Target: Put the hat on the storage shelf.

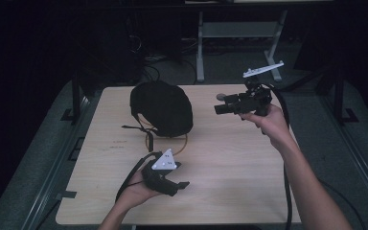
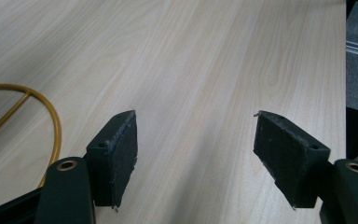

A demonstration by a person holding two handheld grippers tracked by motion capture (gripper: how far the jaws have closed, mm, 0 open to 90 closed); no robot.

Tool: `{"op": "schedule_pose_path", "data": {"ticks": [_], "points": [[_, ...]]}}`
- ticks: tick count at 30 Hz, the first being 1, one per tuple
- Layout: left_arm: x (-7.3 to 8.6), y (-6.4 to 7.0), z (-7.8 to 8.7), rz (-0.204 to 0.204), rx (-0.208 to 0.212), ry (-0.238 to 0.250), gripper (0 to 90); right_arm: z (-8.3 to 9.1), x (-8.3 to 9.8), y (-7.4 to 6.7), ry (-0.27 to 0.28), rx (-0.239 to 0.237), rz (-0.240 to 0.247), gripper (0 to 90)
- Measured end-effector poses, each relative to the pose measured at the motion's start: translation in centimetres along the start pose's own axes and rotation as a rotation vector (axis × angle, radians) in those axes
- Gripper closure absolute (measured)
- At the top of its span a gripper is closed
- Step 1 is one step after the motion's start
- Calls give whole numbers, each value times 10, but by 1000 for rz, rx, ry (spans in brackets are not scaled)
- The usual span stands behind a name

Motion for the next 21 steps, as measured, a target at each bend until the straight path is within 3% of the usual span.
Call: {"op": "schedule_pose_path", "data": {"ticks": [21], "points": [[1, 1, -1, 4, 4, -8, 300, 13, 33, 18, -1, -8, -42, 196]]}}
Point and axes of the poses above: each handheld gripper's, and its own axes: z roughly backward along the jaws, x roughly out of its underside, y roughly to its right, the point moved 8 cm from there along -z, roughly forward along the jaws, and after that the axes turned 11 degrees about -z, right-handed, at the moved point
